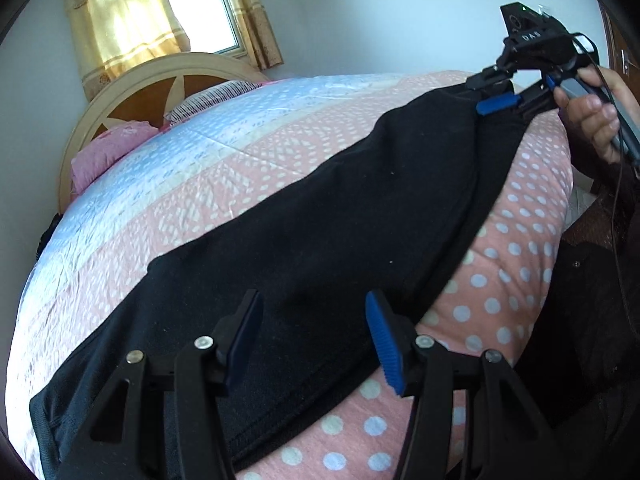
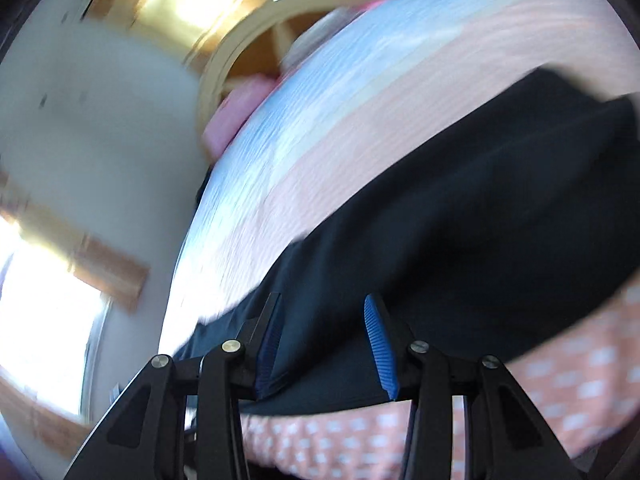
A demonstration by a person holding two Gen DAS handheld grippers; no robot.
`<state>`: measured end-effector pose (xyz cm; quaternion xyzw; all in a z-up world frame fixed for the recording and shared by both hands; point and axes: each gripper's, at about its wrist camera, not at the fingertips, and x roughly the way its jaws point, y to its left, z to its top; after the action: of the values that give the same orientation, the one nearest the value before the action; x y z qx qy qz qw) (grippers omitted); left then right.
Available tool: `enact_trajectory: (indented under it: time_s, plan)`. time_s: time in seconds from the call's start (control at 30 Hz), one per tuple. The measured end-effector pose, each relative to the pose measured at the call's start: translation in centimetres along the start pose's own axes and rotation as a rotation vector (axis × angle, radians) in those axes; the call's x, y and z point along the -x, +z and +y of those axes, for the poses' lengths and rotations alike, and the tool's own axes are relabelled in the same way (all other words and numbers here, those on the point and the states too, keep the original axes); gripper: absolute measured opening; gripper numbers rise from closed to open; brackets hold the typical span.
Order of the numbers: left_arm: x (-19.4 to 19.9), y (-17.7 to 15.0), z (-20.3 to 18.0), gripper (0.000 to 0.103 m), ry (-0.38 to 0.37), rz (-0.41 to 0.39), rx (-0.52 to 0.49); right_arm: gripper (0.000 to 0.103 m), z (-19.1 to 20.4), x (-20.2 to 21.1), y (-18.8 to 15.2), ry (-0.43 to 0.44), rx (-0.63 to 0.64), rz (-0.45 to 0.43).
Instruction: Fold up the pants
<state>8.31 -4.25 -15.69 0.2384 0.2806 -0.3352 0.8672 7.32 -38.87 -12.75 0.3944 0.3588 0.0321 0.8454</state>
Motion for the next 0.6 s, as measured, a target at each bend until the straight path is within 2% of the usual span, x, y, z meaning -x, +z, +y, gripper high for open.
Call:
enact_trajectory:
  time_s: [0.13, 0.23, 0.37, 0.6]
  plan:
    - [0.5, 0.1, -0.7, 0.056, 0.008, -0.019, -0.023, 0.044, -5.4, 5.0, 2.0, -0.079, -0.159, -0.139]
    - [0.7, 0.8, -1.2, 0.056, -0.012, -0.039, -0.039, 0.044, -8.0, 6.6, 2.7, -0.119, -0.237, -0.192]
    - [-0.1, 2.4, -2.8, 0.056, -0.029, -0.038, -0.093, 0.044, -9.3, 6.1, 3.2, -0.109, -0.276, -0.177]
    - [-1.3, 5.2, -5.4, 0.056, -0.067, -0.038, -0.184, 0.044, -10.2, 5.0, 5.0, -0.087, -0.235, -0.165]
